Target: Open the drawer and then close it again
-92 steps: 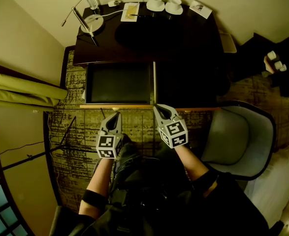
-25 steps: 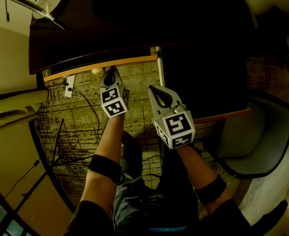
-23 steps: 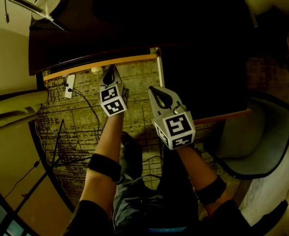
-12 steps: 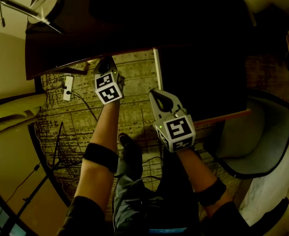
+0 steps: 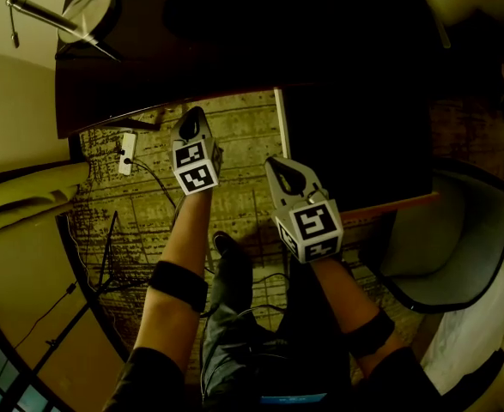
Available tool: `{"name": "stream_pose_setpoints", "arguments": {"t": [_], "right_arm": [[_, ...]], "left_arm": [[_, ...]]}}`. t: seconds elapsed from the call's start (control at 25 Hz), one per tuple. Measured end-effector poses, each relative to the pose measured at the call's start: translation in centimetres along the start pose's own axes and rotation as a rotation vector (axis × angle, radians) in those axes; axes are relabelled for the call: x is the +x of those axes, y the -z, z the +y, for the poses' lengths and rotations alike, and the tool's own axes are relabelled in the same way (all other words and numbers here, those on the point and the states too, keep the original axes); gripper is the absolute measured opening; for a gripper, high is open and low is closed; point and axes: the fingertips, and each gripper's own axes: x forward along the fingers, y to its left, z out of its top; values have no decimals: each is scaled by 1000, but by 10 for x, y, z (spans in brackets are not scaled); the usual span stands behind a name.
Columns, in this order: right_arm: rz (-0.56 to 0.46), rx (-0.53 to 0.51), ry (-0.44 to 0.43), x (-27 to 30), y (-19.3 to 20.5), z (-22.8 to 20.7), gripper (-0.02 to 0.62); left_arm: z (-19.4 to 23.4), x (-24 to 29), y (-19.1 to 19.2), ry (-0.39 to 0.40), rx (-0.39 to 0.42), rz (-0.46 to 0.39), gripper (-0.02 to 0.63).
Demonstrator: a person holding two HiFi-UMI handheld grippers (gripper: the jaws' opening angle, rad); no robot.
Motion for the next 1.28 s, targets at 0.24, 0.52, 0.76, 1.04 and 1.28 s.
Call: {"name": "stream_pose_setpoints", "arguments": {"t": [0.24,0.52,0.76,1.04,1.28], "right_arm": [[-14,2,-38,-21,-32,19,0],[-40,-55,-66,-75,-73,30,0],[-55,-110,-72,-128,-97,29,0],[-86,-125,-49,-188,-110,21,0],[-105,-110,-33,-227,-97,20,0]], "left_arm": [[-27,-73,-19,58,27,25,2],[-62,-184,-81,133,108,-1,2],[-96,-261,-118,167,158,-26,2],[-136,-317,-136,181,153,-62,2],[-158,-346,-134,185,141,-94,2]]}}
